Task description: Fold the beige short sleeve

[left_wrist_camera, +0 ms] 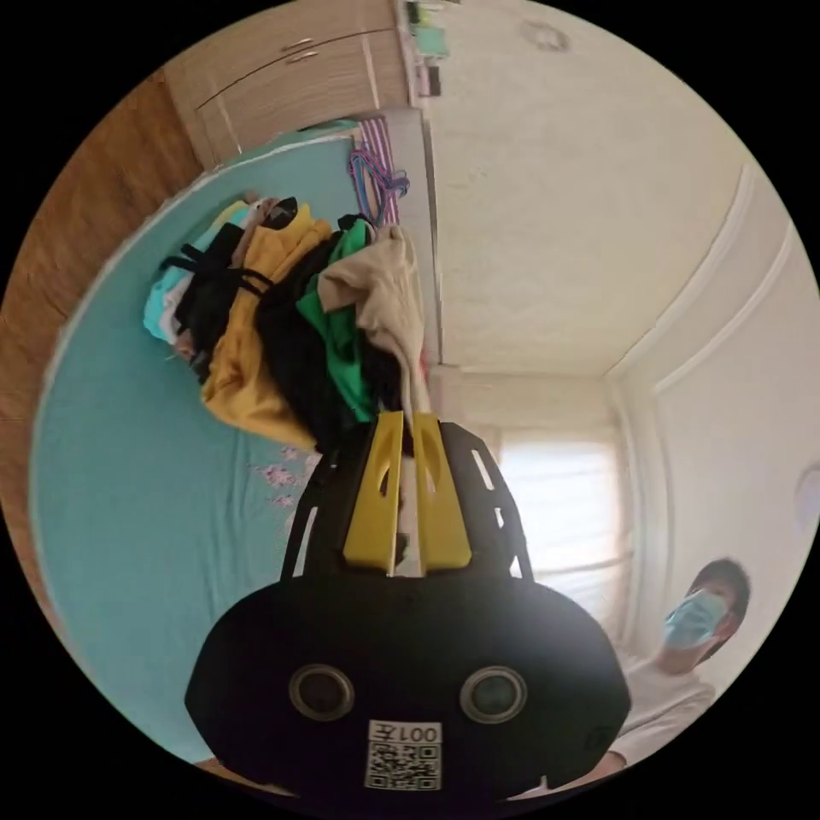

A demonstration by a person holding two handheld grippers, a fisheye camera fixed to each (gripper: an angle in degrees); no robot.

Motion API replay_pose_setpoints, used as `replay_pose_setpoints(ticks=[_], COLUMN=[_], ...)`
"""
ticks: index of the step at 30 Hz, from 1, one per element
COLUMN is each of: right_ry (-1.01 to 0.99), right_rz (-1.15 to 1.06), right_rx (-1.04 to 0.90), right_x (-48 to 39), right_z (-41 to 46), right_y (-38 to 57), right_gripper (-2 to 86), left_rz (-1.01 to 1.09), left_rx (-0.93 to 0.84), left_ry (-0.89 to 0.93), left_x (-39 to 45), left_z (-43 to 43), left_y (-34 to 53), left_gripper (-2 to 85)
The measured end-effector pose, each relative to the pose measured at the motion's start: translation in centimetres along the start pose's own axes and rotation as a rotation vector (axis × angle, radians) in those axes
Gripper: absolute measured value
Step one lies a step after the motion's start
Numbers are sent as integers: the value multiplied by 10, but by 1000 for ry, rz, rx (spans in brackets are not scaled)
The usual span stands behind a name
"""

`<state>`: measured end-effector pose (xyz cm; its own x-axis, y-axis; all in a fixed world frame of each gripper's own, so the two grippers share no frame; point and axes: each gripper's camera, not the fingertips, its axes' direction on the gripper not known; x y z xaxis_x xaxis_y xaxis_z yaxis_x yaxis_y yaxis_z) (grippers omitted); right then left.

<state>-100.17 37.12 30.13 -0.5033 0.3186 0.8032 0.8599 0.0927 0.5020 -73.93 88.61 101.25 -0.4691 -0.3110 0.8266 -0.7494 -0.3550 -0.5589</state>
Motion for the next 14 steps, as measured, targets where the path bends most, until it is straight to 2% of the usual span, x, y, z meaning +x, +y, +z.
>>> replay_pose_setpoints(ticks=[2, 3, 5, 8, 11, 14], right_ry=[324, 419, 742, 921, 973, 932], right_rz=[-140, -161, -193, -129, 28, 217], right_rx=[-95, -113, -189, -298, -365, -385], right_x=[-58, -73, -119, -146, -142, -117], right_z=[-30, -37, -62, -93, -133, -182], right_y=[68, 86, 159, 244, 316, 380], right_gripper=[2, 2, 1, 0, 0, 0], left_rz=[160, 208, 405, 677, 830, 919], left_rx=[-115, -153, -304, -407, -419, -428], left_ry=[-229, -300, -585, -849, -945, -927], left_x=[25, 32, 63, 103, 131, 146], left_z=[12, 16, 43, 88, 144, 219], left_y=[56, 73, 151, 267, 372, 460], left_gripper=[-10, -10, -10, -10, -10, -10])
